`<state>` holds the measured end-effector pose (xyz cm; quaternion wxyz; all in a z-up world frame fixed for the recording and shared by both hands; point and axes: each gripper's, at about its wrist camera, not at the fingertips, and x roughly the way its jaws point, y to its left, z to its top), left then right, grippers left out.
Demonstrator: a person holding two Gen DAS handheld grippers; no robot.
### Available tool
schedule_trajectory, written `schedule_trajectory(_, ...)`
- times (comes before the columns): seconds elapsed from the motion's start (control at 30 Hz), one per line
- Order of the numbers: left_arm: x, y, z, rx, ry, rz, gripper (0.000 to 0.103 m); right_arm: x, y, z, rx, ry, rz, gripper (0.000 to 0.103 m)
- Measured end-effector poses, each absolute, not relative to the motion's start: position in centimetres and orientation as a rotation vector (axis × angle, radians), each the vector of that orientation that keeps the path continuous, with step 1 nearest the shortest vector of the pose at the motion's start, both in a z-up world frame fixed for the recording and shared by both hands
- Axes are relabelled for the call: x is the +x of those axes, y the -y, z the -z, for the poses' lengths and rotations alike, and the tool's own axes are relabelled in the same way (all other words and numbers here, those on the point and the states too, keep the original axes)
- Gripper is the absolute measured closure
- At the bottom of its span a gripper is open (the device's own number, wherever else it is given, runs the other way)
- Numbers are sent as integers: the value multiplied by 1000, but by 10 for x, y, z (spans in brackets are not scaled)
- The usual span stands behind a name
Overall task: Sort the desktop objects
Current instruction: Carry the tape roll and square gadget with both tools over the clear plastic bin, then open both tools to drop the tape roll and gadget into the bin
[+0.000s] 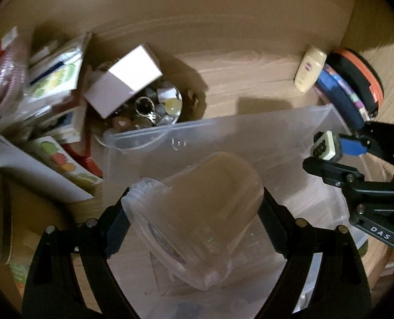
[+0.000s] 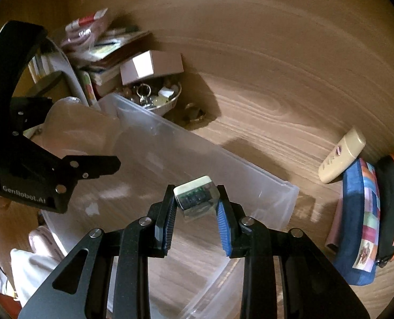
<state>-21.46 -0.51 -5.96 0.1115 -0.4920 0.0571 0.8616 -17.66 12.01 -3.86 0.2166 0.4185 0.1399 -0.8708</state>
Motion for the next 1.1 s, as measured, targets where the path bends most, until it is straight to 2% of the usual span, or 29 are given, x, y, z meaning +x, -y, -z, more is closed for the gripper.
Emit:
schedule_trajectory(0.33,-224,-7,74,-1540,-204,-2470,15,-190,-110,53,1263,-488,2368,77)
schedule_trajectory(0.87,-222,-28,90,-1612,-438,-2418,15,-195,-96,72,1395,-647,2261,77)
schedule_trajectory(1.1,-226,-24,85,-1605,-390,-2417,14,-198,-94,76,1409,-671,2274,74)
